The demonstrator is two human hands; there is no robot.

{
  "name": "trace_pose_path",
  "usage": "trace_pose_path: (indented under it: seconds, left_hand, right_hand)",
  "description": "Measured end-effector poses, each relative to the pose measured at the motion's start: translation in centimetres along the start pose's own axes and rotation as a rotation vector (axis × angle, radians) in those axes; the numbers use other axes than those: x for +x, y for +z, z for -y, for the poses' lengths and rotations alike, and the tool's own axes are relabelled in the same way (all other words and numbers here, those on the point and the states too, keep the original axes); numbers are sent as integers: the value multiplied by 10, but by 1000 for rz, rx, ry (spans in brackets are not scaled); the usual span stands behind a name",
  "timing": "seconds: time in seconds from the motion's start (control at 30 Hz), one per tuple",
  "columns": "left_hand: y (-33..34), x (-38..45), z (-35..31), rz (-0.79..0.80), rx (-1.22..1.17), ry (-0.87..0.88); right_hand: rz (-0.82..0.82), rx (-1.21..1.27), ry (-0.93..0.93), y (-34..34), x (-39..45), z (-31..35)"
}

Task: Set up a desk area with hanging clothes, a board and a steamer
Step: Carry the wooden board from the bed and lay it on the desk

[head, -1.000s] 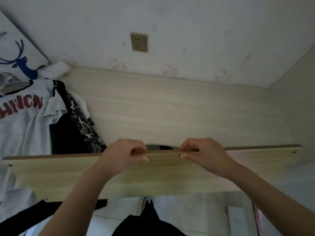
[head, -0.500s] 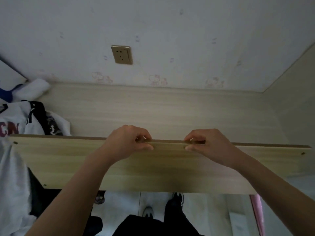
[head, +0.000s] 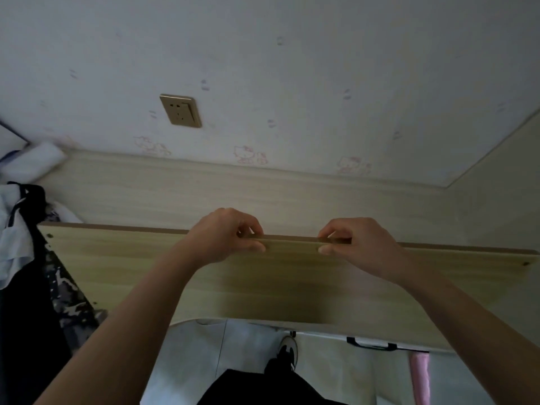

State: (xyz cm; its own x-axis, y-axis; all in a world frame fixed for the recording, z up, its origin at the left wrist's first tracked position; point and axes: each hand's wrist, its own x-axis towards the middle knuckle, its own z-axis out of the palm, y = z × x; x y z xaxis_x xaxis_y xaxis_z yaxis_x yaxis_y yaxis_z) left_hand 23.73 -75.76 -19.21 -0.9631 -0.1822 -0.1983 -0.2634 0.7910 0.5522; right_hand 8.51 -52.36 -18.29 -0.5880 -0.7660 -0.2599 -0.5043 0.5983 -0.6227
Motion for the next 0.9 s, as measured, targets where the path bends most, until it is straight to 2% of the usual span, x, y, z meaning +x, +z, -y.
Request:
trace_pose_path:
  seconds: [0.33, 0.63, 0.9]
  left_hand:
    - [6, 44, 2, 31, -15, -25]
    - [3, 82, 22, 123, 3, -25]
    - [2, 100, 33, 45, 81, -60]
  right_hand:
    - [63, 15, 2, -13, 30, -24]
    - [85, 17, 34, -10, 65, -34]
    - [79, 29, 36, -11, 99, -40]
